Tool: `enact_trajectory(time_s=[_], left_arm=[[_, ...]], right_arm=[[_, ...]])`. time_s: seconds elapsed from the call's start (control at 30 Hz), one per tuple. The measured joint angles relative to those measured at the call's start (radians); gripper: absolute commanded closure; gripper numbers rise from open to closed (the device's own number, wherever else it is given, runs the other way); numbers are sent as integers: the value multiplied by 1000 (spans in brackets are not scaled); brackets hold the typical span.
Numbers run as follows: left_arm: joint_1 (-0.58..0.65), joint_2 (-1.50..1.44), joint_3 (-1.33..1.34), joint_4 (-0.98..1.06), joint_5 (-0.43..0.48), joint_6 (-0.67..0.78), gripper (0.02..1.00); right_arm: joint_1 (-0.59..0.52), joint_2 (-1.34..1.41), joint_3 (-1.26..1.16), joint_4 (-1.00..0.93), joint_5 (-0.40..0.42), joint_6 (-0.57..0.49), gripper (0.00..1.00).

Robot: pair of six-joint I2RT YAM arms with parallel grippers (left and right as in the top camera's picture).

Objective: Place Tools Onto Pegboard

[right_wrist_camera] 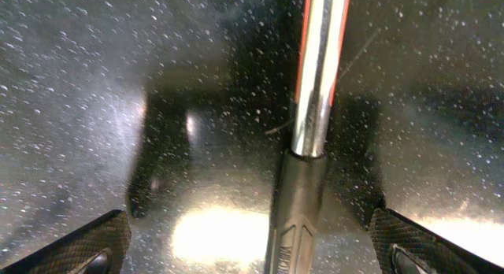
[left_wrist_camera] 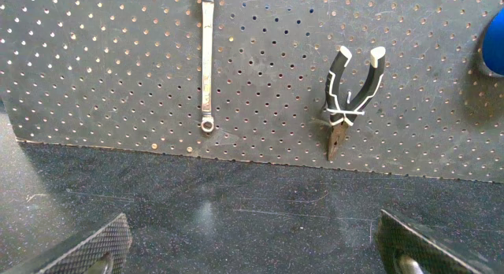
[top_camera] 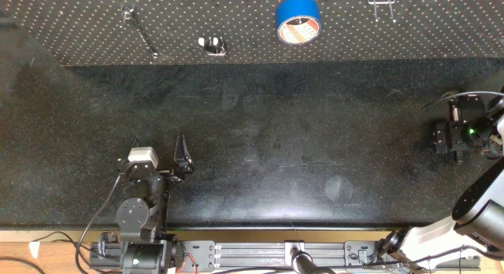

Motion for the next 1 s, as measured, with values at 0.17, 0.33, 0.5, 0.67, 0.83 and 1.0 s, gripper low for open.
enact_trajectory(time_s=[0.17,0.33,0.5,0.67,0.83,1.0], left_arm=[[0,0,0,0,0,0,23],[0,0,0,0,0,0,20],[0,0,0,0,0,0,23],[0,0,0,0,0,0,23],[0,0,0,0,0,0,23],[0,0,0,0,0,0,20]], right_arm=[[0,5,0,15,58,-3,20],[1,12,2,22,61,-10,803],[2,16,9,47,81,-12,925],[1,-109,-12,93,-83,-6,925],[197,-652,-6,191,-272,218,925],[497,-698,-7,294,-263,375,925]])
